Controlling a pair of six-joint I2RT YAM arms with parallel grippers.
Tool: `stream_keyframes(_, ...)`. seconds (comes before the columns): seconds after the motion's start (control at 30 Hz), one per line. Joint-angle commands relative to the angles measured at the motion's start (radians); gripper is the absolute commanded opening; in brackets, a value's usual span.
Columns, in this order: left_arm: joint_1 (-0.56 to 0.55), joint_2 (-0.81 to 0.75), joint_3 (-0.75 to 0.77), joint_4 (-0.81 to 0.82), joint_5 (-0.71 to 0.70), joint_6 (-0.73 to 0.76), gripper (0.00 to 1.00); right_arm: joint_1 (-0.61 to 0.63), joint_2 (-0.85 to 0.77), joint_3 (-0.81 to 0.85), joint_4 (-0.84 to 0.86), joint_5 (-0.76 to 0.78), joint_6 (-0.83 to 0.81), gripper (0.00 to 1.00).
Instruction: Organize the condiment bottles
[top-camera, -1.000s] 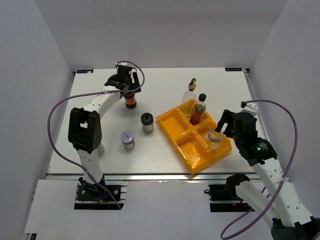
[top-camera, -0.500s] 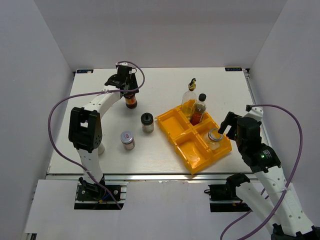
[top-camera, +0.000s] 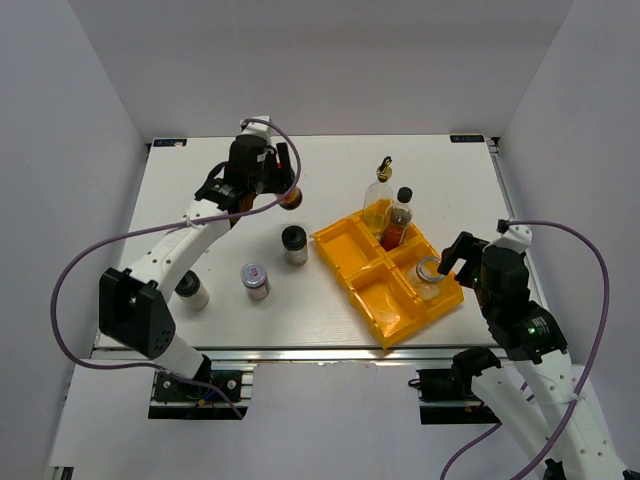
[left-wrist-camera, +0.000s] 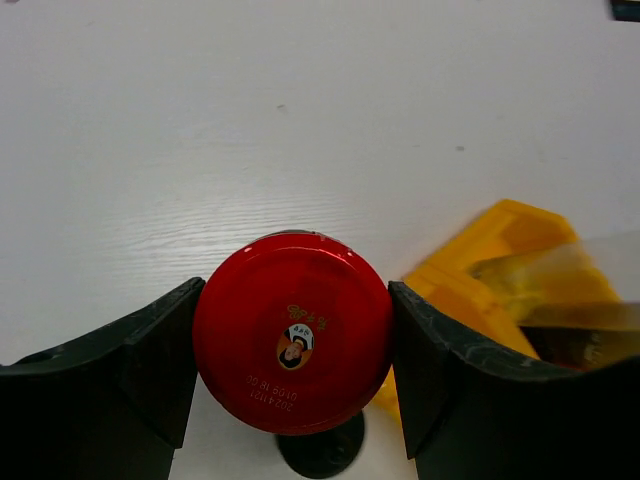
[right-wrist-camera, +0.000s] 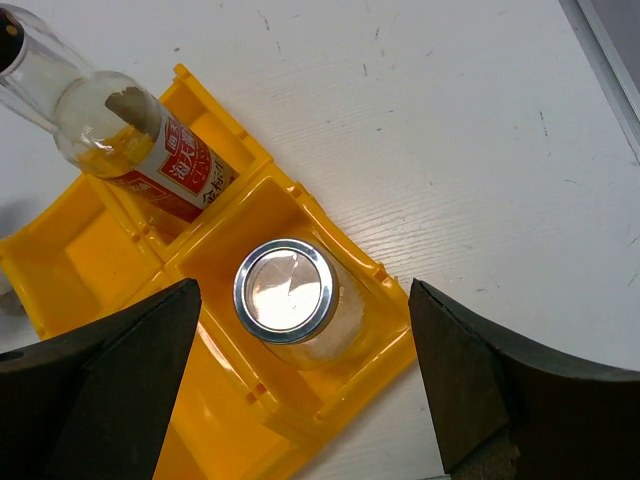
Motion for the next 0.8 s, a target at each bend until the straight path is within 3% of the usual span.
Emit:
stream_keyframes(0.0,-0.052,-0.103,0.008,0.142,0.05,0.013,0.0,-0.004,-0.019,-0.014,0.044,-0.001,0.0,0.89)
stream_keyframes(0.3,-0.228,-0.128,-0.047,0.165,0.115,0.047,0.0,-0.006,-0.028,-0.021,0.046,-0.002,0.0,0.89)
stream_keyframes(0.5,-0.309,-0.109,-0.104,0.221,0.09,0.041,0.0,-0.005,-0.027,-0.024,0.047,-0.004,0.002,0.89)
stream_keyframes(0.77,-0.386,-0.04,-0.07,0.239,0.049,0.065,0.0,-0.006,-0.027,-0.027,0.047,-0.009,0.0,0.9)
